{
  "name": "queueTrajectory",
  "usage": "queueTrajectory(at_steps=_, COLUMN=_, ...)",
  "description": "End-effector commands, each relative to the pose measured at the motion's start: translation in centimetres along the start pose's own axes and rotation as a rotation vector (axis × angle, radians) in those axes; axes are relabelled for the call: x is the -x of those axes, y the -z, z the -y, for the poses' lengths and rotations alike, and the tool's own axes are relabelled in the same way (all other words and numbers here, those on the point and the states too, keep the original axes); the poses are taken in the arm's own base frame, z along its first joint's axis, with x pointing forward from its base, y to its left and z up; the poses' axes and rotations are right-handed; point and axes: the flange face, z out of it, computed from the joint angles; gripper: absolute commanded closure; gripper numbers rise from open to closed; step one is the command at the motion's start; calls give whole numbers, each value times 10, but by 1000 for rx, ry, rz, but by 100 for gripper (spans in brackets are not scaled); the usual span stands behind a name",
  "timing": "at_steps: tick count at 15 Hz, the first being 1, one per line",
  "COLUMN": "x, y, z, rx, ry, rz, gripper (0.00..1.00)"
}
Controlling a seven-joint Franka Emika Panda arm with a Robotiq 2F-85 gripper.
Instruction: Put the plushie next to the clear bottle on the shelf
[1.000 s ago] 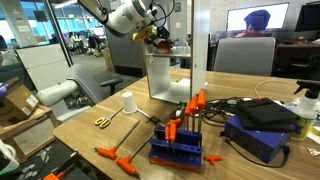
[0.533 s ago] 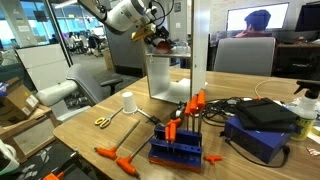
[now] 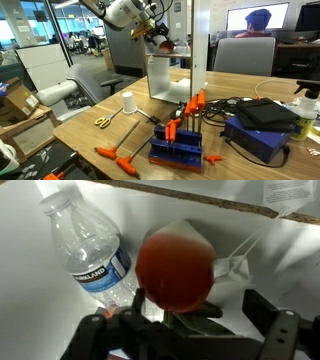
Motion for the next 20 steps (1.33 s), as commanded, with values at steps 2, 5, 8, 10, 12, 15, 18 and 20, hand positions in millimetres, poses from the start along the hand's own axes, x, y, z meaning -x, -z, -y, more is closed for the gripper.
queueTrajectory(at_steps=2, x=-9, y=23, z=-4, rx=-6, ry=23, rz=51, gripper=0)
queueTrajectory(at_steps=5, x=-6, y=41, z=-7, rx=5, ry=38, rz=117, gripper=0)
queueTrajectory(at_steps=8, x=4, y=64, z=-7, rx=19, ry=50, rz=207, gripper=0)
queueTrajectory(at_steps=10, x=13, y=81, z=-6, rx=20, ry=55, rz=268, gripper=0)
queueTrajectory(at_steps=12, x=23, y=100, z=-3, rx=20, ry=59, rz=317, gripper=0)
queueTrajectory(at_steps=15, x=45, y=137, z=0, rx=6, ry=59, rz=362, gripper=0)
queueTrajectory(at_steps=18, x=69, y=178, z=0, rx=-56, ry=60, rz=337, gripper=0)
queueTrajectory(at_steps=20, x=91, y=208, z=-3, rx=-101, ry=57, rz=317, gripper=0)
